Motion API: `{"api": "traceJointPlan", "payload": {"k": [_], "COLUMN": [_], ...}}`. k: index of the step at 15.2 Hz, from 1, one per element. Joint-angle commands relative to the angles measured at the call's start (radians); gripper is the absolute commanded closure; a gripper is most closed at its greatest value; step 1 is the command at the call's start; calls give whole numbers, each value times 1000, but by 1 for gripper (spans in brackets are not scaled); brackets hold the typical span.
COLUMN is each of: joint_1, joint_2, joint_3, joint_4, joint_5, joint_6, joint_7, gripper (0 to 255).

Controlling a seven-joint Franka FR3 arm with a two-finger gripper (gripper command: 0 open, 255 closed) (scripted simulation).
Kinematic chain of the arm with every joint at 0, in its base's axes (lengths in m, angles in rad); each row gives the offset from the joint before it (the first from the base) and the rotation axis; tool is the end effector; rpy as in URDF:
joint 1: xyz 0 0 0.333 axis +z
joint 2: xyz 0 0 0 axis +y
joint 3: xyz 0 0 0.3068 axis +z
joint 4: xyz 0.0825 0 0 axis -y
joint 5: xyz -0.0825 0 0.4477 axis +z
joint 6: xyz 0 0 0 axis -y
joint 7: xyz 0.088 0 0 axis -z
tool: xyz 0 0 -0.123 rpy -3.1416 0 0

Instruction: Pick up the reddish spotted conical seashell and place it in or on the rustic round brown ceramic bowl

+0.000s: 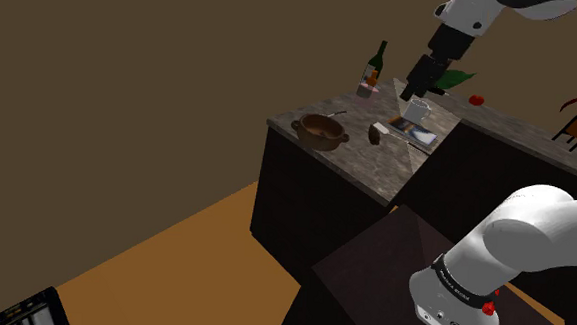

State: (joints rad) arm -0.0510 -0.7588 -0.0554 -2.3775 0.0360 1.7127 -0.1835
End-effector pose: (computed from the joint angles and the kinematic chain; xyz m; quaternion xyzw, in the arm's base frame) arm 0.3972 -0.0410 0.5589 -0.9973 -0.0434 -0.0512 0.0302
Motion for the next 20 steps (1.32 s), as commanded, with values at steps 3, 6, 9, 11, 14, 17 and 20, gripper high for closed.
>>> {"api": "traceJointPlan", "payload": {"k": [3,6,9,11,14,17,20], "joint_1": [-26,-42,-52,-55,-55,-48,-37], "joint_2": [62,121,190,243,329,425,530], "joint_3": [-75,-131,-189,-228,-289,-351,-411], "joint_4": [-34,-47,-50,-44,-27,3,45], "joint_5": [-17,-21,-16,-6,23,71,145], "joint_6": [116,201,285,338,414,481,537], "joint_7": [-63,-110,-161,-198,-260,-332,-417], "gripper": [0,0,0,0,0,0,0]}}
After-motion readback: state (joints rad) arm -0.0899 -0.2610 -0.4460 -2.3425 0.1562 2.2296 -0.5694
